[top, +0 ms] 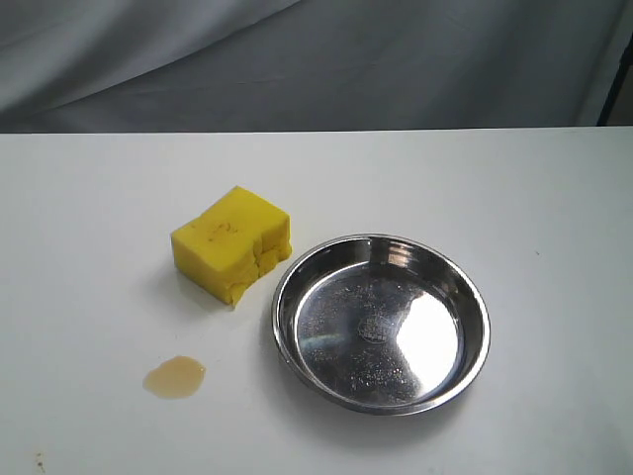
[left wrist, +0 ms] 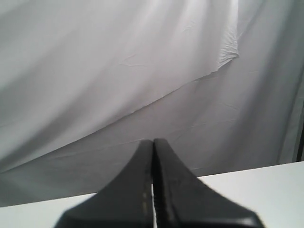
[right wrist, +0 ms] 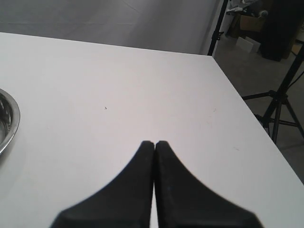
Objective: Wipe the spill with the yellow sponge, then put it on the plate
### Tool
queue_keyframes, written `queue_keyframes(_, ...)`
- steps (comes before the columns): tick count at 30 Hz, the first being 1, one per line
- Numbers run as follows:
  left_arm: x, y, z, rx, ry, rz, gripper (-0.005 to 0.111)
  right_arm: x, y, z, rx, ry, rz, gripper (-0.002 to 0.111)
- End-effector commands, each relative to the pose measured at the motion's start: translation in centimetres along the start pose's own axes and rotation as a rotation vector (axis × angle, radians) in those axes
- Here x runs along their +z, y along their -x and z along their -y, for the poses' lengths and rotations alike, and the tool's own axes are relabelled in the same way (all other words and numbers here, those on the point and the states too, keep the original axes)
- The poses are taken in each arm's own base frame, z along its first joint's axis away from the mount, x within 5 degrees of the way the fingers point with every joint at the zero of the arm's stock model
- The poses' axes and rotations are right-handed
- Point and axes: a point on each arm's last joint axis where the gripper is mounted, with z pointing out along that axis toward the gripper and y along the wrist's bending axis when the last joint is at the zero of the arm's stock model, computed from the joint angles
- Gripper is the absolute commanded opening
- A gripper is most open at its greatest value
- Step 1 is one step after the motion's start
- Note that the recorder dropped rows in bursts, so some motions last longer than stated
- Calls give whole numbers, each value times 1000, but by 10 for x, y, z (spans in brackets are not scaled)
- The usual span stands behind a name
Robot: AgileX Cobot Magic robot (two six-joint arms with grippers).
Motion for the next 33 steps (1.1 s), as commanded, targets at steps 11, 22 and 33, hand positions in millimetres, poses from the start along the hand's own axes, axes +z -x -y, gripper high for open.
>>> queue_keyframes(11, 22, -17, -6, 81, -4, -85, 0, 0, 0, 0, -7, 0, 11, 0)
queue_keyframes(22, 21, -13, -17, 113, 128, -30, 0, 0, 0, 0, -7, 0, 11, 0)
queue_keyframes(33, 23, -28, -9, 318, 149, -189, 0, 0, 0, 0, -7, 0, 11, 0)
